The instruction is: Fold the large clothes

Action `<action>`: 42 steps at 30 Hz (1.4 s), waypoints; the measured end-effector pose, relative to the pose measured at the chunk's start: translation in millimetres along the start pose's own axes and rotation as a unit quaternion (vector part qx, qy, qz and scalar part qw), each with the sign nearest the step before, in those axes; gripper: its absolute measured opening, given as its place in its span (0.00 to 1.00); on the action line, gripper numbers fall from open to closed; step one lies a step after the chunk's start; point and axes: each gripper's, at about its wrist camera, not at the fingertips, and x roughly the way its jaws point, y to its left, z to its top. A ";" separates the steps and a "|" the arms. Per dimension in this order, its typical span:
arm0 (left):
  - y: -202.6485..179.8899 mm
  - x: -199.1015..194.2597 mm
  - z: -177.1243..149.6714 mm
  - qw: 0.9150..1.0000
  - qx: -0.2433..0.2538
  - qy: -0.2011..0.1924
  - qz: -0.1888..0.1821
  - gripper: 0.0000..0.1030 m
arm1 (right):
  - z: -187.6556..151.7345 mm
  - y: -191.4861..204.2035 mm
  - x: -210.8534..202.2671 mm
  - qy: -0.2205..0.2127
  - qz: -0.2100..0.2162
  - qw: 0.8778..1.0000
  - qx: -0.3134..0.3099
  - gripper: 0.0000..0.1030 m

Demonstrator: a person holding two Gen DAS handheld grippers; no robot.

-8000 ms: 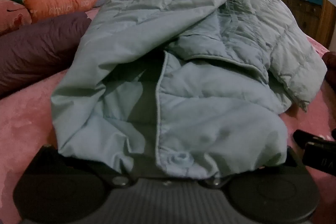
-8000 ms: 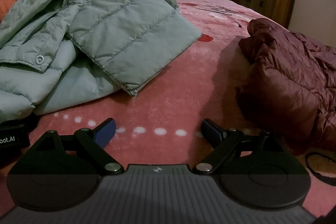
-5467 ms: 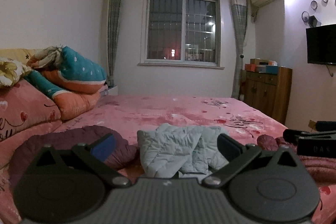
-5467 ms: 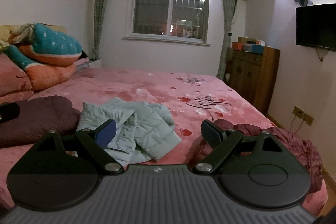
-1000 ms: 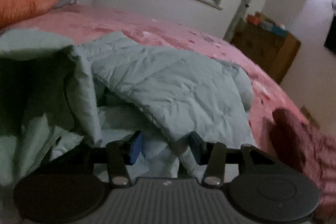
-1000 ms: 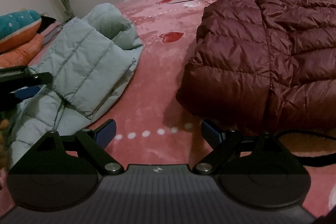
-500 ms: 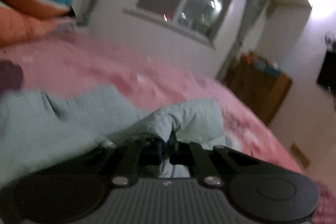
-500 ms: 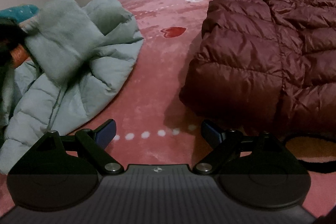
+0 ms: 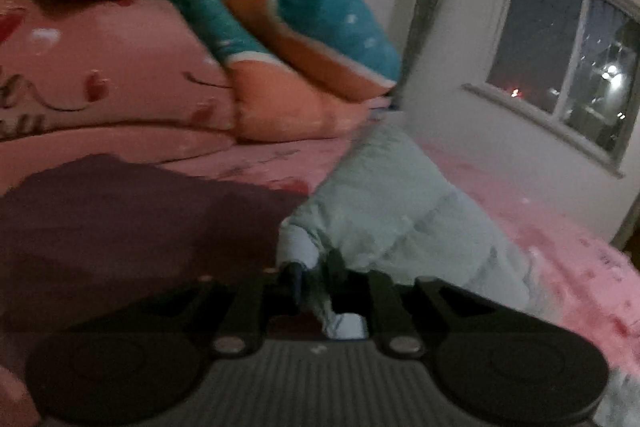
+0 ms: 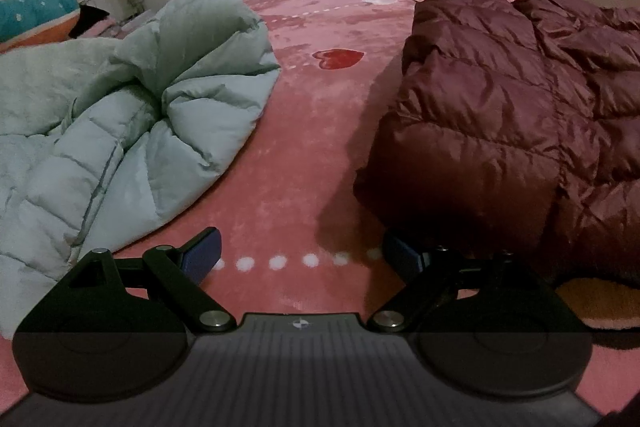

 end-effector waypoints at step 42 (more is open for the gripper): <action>26.0 2.1 -144.2 0.970 -0.121 0.128 -0.169 0.37 | 44.2 73.7 115.4 -0.004 0.220 0.975 0.000 0.24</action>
